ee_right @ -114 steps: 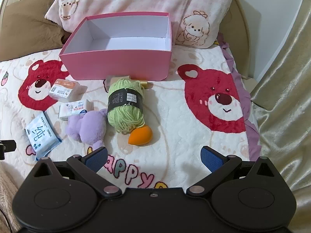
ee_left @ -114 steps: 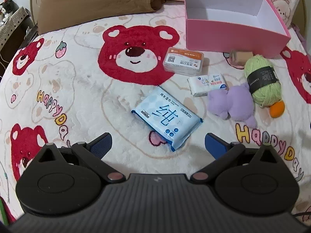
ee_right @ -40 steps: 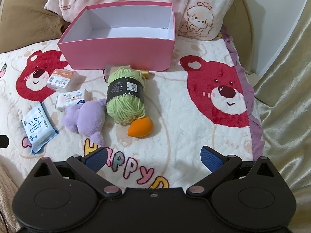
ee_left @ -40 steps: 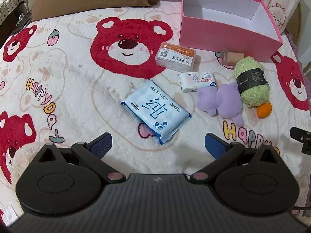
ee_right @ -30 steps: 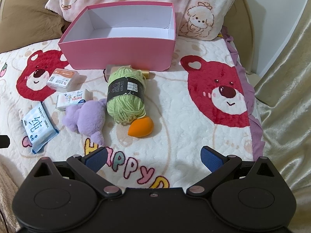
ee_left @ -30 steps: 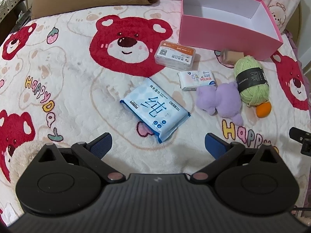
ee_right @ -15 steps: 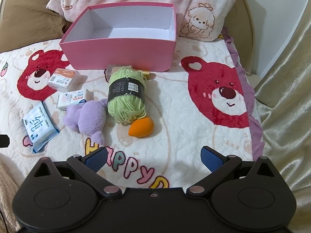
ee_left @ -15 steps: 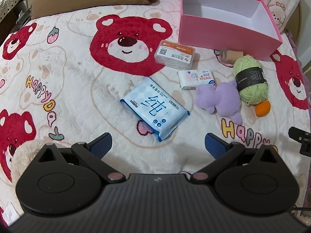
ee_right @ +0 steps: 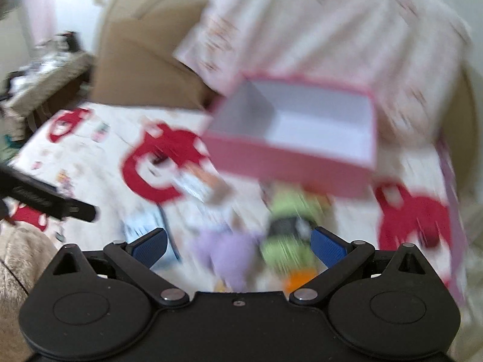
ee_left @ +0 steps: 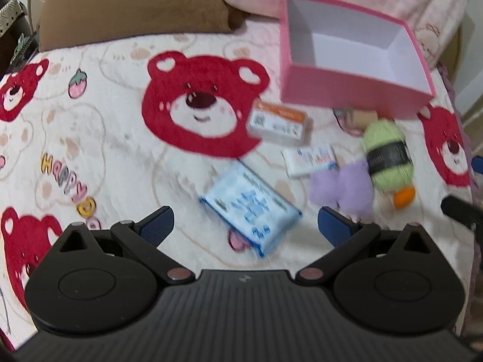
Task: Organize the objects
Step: 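Reach the left tool to the blue wet-wipes pack and grasp it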
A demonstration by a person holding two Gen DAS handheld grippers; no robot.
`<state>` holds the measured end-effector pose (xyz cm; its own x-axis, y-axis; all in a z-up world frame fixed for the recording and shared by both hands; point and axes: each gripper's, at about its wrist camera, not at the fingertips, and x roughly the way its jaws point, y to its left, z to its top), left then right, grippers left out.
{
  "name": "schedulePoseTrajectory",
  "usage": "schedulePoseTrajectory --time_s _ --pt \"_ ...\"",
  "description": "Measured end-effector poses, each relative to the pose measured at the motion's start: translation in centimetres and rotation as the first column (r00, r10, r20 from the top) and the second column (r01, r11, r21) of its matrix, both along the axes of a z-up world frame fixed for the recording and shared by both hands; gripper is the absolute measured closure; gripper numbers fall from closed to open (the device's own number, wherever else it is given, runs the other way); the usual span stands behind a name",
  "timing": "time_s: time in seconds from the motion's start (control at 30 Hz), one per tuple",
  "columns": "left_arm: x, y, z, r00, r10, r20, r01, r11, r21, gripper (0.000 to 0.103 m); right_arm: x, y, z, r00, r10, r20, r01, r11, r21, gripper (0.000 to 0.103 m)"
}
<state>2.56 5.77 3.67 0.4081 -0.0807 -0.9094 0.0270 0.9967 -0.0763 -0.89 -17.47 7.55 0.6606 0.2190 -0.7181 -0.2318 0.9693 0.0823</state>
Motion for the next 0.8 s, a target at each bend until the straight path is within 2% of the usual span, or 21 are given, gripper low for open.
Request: schedulePoseTrajectory --time_s 0.13,0.33,0.5,0.6,0.8 --pt "3.1 0.4 -1.3 1.0 -0.001 -0.006 0.001 1.0 0.016 0.003 2.9 2.6 -1.1 0.989 0.142 -0.038 -0.142 0.99 -0.006 0.004" --pt "5.8 0.8 -5.6 0.995 -0.006 -0.095 0.004 1.0 -0.016 0.01 4.3 6.4 -4.8 0.943 0.322 -0.08 -0.324 0.946 -0.001 0.004" --pt "6.9 0.9 -10.0 0.979 0.018 -0.205 -0.033 0.997 -0.072 0.032 5.0 9.2 -8.4 0.916 0.384 -0.117 -0.383 0.923 0.033 0.004" --pt "7.0 1.0 -11.7 0.969 0.03 -0.244 -0.051 0.996 -0.079 0.039 5.4 10.6 -10.3 0.902 0.414 -0.125 -0.415 0.909 0.017 0.007" --pt "6.8 1.2 -13.6 0.961 0.062 -0.269 -0.084 0.994 -0.069 0.047 6.0 12.6 -13.2 0.875 0.455 -0.164 -0.461 0.887 0.002 0.012"
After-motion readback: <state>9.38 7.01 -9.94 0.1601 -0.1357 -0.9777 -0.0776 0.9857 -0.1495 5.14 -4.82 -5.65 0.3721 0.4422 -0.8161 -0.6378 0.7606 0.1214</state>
